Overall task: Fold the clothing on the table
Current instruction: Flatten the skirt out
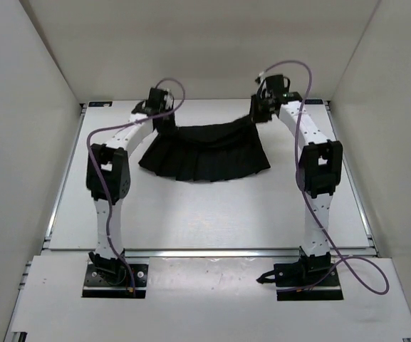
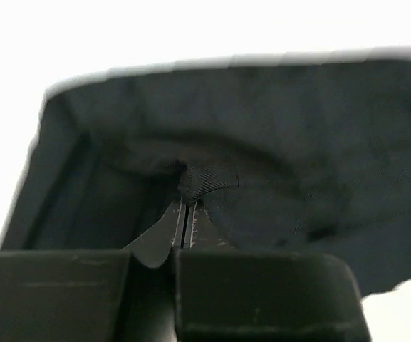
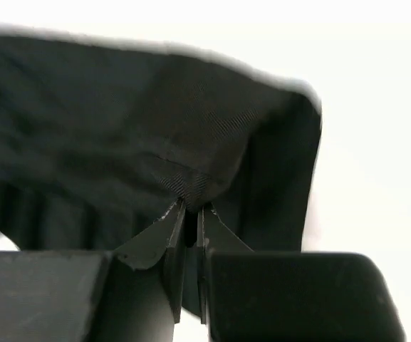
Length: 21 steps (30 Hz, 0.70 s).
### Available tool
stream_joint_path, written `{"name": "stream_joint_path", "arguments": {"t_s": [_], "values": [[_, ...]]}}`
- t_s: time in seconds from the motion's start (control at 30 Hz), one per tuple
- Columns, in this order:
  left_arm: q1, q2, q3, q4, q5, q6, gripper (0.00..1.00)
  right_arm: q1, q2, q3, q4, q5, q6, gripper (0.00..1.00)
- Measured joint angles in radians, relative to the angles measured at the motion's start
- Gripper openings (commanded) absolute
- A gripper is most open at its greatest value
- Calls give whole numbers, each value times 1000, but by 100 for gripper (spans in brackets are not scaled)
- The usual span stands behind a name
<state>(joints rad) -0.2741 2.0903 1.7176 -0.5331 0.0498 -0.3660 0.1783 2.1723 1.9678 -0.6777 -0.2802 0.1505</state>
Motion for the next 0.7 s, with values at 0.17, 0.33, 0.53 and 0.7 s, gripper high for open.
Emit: {"name": "stream_joint_path", "arguments": {"t_s": [0.17,0.33,0.53,0.7], "values": [[14,69,443,-28,-13,29,0,-23,-36,279,21,-4,2,0],[10,-207,375,42,-13,72,0,-27,-312,205,80,53,-45,0],[-50,-549,-103,148,-29,99,0,-2,-685,-339,226,66,-42,1],[-171,-689,-634,109,-80,84,0,79,-787,-861,216,85,-3,0]]}}
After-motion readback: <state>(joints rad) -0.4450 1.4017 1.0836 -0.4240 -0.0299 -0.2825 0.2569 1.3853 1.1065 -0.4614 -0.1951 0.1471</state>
